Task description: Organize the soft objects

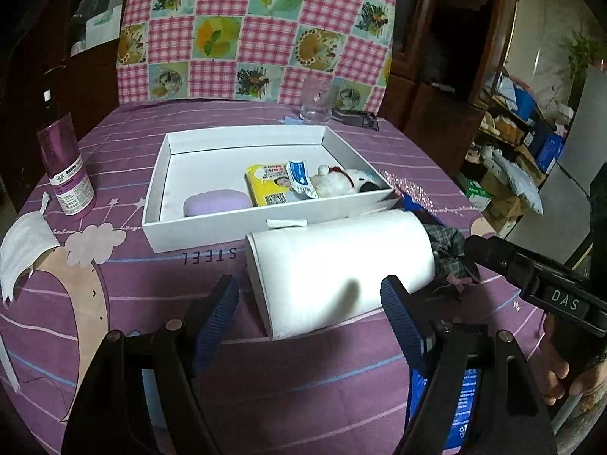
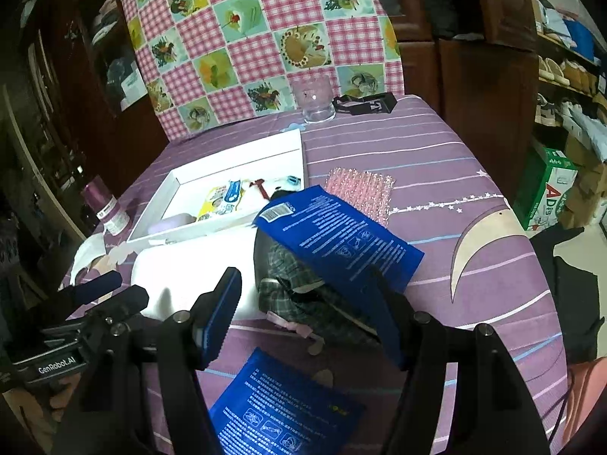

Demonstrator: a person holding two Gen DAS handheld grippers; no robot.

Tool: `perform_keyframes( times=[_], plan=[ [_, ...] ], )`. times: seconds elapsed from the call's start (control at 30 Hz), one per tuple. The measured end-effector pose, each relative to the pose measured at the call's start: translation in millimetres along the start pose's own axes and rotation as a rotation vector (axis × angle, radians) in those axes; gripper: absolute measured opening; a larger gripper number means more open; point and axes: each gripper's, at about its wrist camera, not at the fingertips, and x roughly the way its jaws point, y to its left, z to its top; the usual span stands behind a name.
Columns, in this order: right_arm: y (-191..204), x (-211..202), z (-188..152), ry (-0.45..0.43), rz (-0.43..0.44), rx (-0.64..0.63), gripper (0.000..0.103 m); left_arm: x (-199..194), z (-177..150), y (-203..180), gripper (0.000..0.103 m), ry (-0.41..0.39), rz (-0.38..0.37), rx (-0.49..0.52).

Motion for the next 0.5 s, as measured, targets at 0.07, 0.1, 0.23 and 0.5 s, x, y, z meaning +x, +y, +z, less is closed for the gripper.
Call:
perform_keyframes(
  times=[0.07, 0.1, 0.23, 0.5],
  plan=[
    [0.4, 2.4, -0.6, 0.016, -0.007, -0.002, 0.067, 1.3, -1.4, -1.7, 0.078, 0.007, 0.005, 0.008],
    [0.3, 4.7, -0.9, 0.028, -0.011, -0.003, 0.067, 2.0, -1.9, -2.9, 0.078, 0.011, 0.006, 0.012],
    [2.9, 20.6, -6.1, 0.106, -0.037, -0.019, 0.067, 6.0, -3.5, -4.3, 0.078, 0.035, 0.0, 0.019],
    [8.9, 32.4, -13.1, 0.141, -0.09, -0.076, 0.085, 19.2, -8.9, -9.7, 0.078, 0.112, 0.023, 0.039]
  ],
)
